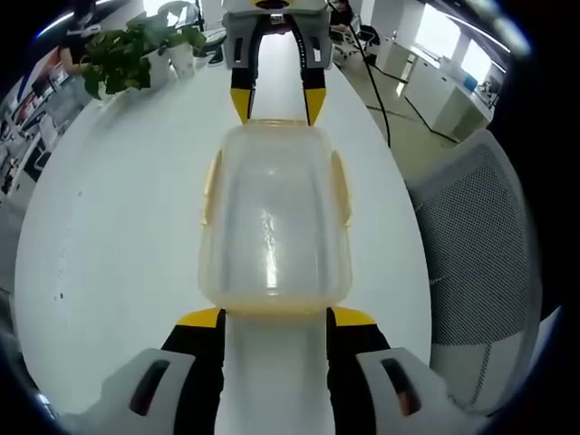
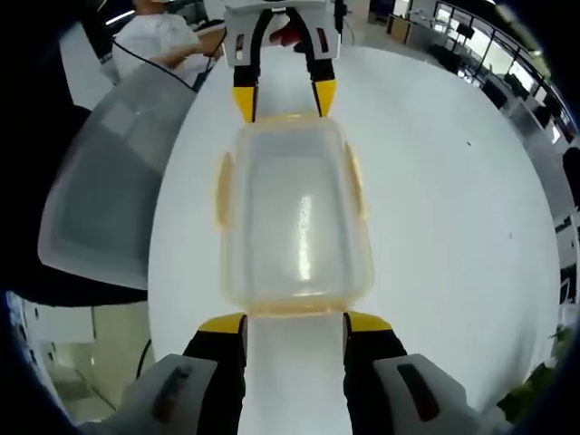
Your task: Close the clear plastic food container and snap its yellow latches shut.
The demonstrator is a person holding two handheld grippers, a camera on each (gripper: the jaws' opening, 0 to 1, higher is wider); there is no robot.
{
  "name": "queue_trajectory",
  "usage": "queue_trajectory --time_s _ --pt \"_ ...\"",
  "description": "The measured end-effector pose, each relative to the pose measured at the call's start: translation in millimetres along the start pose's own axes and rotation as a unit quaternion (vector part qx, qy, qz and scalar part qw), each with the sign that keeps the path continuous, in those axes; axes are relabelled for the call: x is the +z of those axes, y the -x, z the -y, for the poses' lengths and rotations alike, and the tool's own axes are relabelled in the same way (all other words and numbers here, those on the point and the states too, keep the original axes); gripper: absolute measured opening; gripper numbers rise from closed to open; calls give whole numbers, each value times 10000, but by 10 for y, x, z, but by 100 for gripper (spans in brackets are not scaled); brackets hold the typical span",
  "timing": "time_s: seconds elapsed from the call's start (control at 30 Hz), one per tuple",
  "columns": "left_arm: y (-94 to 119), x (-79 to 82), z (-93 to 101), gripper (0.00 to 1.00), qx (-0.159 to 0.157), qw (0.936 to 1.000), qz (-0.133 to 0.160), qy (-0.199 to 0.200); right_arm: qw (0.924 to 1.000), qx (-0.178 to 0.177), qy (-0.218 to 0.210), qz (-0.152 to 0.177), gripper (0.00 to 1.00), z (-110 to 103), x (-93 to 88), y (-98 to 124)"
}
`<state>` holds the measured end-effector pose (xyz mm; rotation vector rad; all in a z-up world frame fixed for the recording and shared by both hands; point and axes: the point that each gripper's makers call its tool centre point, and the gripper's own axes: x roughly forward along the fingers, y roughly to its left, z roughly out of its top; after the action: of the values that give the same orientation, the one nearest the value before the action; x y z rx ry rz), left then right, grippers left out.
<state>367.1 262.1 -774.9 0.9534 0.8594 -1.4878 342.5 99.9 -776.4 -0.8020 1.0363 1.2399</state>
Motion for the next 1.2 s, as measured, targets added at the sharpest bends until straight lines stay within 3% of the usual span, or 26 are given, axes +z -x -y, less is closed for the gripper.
queue_trajectory --time_s 0.2,0.33,0.4,0.47,0.53,0.67,0.7,0.73,0.8,0.9,0.93,0.97,1.07,1.2 --pt "61 -67 -2 43 61 9999 -14 122 9992 -58 -374 159 41 -13 -22 85" --pt "144 -20 -2 43 99 9964 327 770 9923 -36 -1105 558 39 -23 53 171" --pt "189 -22 2 43 62 9915 447 1221 9874 -2 -1361 803 39 -33 121 214" --pt "226 21 -11 42 26 9811 697 1807 9793 -3 -1789 943 39 -20 153 235" --pt "259 75 -8 40 -125 9626 922 2545 9715 -57 -2165 965 39 36 139 232" --pt "249 58 -75 39 -185 9257 990 3646 9582 -226 -2696 931 36 139 103 220" --pt "242 66 -77 38 -218 9166 1006 3864 9477 -181 -3022 1010 36 147 120 213" --pt "228 60 -114 38 -189 9005 1017 4224 9395 -169 -3260 1038 37 156 123 205" --pt "208 70 -133 38 -223 8810 1014 4615 9276 -133 -3558 1127 37 178 127 193" --pt "174 116 -118 38 -290 8605 1062 4973 9086 -88 -3980 1264 36 201 135 180" --pt "164 133 -126 38 -298 8613 1115 4948 9079 -91 -3996 1261 36 206 121 176" --pt "138 145 -120 38 -321 8538 1125 5073 9070 -115 -4029 1220 36 204 93 165" --pt "77 131 -91 38 -215 8582 1041 5021 9092 -117 -3988 1190 34 155 70 126" --pt "2 87 -63 37 -100 8522 969 5140 9052 -158 -4076 1191 34 112 37 69"
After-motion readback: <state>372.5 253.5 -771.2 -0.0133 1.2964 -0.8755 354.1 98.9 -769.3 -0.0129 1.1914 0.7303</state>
